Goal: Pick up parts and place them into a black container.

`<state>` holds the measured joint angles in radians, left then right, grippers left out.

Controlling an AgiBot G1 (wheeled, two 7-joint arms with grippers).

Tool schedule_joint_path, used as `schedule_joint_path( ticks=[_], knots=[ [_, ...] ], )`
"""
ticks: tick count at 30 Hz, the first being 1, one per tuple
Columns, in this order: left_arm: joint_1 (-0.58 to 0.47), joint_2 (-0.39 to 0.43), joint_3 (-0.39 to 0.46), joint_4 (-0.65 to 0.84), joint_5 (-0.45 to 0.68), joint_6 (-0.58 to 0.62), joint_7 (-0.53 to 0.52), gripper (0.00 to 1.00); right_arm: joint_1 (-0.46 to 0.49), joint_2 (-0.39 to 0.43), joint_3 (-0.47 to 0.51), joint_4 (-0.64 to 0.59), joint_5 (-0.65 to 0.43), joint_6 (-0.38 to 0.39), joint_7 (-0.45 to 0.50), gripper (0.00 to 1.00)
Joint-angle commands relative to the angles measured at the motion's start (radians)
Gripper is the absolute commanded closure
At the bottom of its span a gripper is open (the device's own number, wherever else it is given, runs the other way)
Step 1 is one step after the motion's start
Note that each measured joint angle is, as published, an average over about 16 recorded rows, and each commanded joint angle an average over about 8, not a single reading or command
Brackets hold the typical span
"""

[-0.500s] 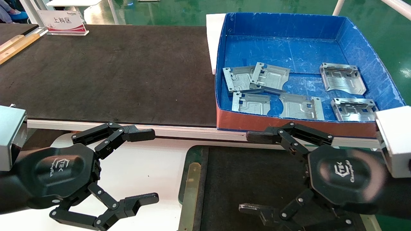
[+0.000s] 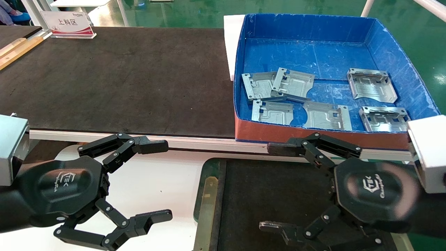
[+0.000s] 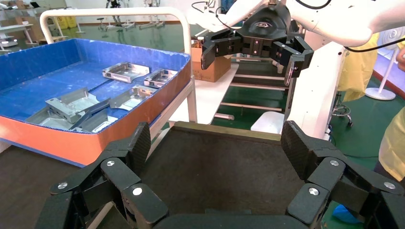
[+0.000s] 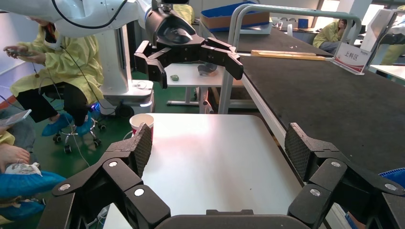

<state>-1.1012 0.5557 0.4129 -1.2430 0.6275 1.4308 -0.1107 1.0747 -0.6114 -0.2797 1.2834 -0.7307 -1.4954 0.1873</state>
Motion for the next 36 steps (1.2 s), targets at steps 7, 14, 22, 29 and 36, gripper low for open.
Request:
schedule_joint_path(
  ticks=[7, 14, 22, 29, 36],
  knots=[
    [0.0, 0.0, 0.0, 0.0, 0.0, 0.0, 0.0, 1.0, 0.0, 0.0, 0.0, 0.0, 0.0, 0.0, 0.0, 0.0],
    [0.0, 0.0, 0.0, 0.0, 0.0, 0.0, 0.0, 1.0, 0.0, 0.0, 0.0, 0.0, 0.0, 0.0, 0.0, 0.0],
    [0.0, 0.0, 0.0, 0.0, 0.0, 0.0, 0.0, 1.0, 0.0, 0.0, 0.0, 0.0, 0.0, 0.0, 0.0, 0.0],
    [0.0, 0.0, 0.0, 0.0, 0.0, 0.0, 0.0, 1.0, 0.0, 0.0, 0.0, 0.0, 0.0, 0.0, 0.0, 0.0],
    [0.0, 0.0, 0.0, 0.0, 0.0, 0.0, 0.0, 1.0, 0.0, 0.0, 0.0, 0.0, 0.0, 0.0, 0.0, 0.0]
  ],
)
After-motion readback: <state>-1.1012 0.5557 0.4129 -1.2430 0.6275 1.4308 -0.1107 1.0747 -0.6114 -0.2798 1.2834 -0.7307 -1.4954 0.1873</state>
